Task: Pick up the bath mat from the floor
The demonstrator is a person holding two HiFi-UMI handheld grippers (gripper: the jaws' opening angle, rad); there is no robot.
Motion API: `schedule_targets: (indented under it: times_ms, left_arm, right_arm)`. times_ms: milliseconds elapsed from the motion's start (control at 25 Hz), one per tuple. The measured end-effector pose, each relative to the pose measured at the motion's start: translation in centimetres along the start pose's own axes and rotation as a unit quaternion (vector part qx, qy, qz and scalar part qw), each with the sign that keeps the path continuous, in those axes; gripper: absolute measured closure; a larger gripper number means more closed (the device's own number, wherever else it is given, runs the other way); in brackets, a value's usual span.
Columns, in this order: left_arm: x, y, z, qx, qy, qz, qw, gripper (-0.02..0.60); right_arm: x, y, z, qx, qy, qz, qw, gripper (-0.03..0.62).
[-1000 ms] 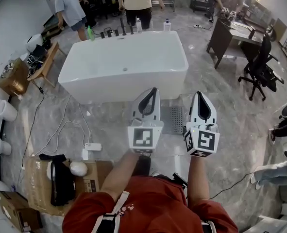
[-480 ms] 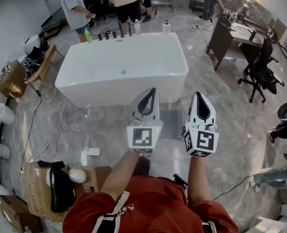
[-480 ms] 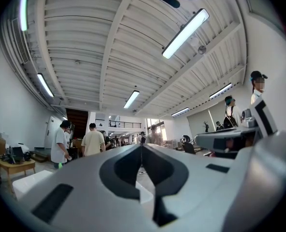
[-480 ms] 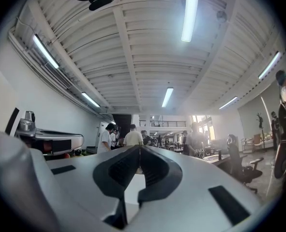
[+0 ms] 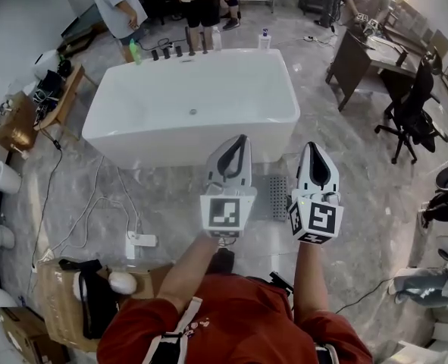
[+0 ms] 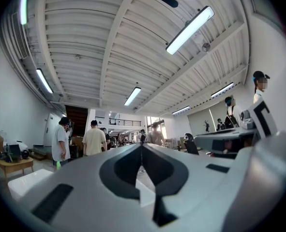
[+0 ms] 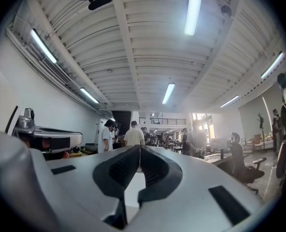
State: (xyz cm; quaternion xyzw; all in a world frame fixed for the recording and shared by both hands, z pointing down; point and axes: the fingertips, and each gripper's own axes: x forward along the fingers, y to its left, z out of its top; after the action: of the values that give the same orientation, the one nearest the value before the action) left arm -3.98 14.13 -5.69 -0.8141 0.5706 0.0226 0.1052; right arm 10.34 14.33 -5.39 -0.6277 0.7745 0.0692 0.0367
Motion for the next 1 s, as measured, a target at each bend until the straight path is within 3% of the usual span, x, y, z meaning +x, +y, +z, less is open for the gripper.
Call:
schedule_targets:
  times_ms: [280,760,1000]
  left_arm:
    - [3.5,4.6,-1.1,-0.022,0.006,0.003,0.9997,0.566]
    - [8.8,11.4,-3.0,-0.021,0.004,0.002,0.9998,0.566]
    - [10.9,12.9,-3.7,-0.019,0.001,-0.011,0.9997,0.566]
  right_arm:
    - [5.4,2.3,0.1,-0.011,0.004,0.006,1.0,0.582]
    - [13.4,5.1,-0.2,-0.014,-0.007,-0.014,1.0,0.582]
    - [16.0,5.8,-0.9,-0.017,-0.002,-0.022,1.0,0.582]
